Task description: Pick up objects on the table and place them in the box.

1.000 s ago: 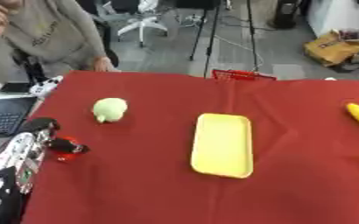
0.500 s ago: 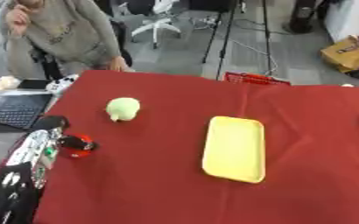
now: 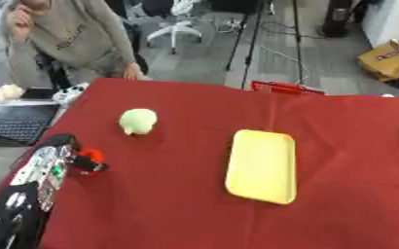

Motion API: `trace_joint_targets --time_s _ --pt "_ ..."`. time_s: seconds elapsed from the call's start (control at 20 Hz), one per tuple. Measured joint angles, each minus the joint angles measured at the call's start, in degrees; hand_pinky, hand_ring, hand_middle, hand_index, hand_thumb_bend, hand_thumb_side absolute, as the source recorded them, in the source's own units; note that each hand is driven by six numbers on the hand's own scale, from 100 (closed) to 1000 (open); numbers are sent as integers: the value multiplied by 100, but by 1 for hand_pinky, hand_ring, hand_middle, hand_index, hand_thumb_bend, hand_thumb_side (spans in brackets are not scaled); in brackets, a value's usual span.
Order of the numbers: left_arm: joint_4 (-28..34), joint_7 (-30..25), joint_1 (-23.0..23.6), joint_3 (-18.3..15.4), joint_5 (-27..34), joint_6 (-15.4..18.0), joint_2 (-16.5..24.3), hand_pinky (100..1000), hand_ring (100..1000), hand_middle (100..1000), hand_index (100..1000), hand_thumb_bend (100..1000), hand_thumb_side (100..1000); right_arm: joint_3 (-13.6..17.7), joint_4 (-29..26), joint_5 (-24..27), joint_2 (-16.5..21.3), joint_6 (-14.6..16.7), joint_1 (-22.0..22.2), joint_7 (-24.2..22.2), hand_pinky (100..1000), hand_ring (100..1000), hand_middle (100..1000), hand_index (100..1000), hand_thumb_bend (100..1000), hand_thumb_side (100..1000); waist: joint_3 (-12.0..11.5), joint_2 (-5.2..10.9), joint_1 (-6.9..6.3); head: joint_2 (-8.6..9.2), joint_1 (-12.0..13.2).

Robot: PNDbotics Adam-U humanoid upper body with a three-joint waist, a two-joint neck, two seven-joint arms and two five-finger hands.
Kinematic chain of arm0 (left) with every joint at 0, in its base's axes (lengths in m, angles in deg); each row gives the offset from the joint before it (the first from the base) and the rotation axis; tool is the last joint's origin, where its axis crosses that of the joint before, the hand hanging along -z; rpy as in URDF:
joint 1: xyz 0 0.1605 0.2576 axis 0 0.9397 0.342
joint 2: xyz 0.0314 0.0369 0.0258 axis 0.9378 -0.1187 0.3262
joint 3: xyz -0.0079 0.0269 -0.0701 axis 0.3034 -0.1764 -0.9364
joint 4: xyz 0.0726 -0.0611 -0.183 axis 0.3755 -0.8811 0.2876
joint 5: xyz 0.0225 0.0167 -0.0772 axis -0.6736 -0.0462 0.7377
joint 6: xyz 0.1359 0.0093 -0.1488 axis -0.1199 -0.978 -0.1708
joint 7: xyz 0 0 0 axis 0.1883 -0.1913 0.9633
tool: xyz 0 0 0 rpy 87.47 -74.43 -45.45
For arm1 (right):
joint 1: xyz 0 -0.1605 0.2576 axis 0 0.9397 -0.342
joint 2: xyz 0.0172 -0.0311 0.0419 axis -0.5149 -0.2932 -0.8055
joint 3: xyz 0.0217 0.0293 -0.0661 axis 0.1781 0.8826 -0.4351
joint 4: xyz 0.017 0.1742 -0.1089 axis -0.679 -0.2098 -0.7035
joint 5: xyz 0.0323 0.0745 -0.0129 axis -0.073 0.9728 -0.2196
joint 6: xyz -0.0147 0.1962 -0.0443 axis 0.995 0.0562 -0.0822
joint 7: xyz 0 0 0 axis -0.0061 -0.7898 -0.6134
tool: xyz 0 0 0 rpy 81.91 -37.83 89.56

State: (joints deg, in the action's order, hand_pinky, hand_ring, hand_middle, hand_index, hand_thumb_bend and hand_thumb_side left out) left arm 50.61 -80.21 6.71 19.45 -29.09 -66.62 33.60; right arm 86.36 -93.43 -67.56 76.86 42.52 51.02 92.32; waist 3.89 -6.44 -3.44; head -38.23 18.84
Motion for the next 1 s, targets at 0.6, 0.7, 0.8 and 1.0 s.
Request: trace_joint_targets --time_s 0.6,0.7,0.8,1.0 --pt "108 451 -7 -37 -56 44 -102 679 537 384 508 437 383 1 1 0 0 0 0 0 624 686 779 851 100 675 4 0 0 9 -21" --pt "268 734 -53 -50 127 112 -124 668 526 378 505 446 387 1 1 0 0 0 0 0 624 686 779 851 100 675 4 0 0 24 -20" --pt "481 966 -119 -52 333 196 -143 665 524 378 506 455 391 1 1 0 0 0 0 0 625 686 779 851 100 675 7 0 0 27 -18" --pt "999 1265 -296 21 804 413 -164 616 505 369 488 583 401 1 2 0 -1 1 -1 -1 624 686 779 851 100 674 13 0 0 27 -10"
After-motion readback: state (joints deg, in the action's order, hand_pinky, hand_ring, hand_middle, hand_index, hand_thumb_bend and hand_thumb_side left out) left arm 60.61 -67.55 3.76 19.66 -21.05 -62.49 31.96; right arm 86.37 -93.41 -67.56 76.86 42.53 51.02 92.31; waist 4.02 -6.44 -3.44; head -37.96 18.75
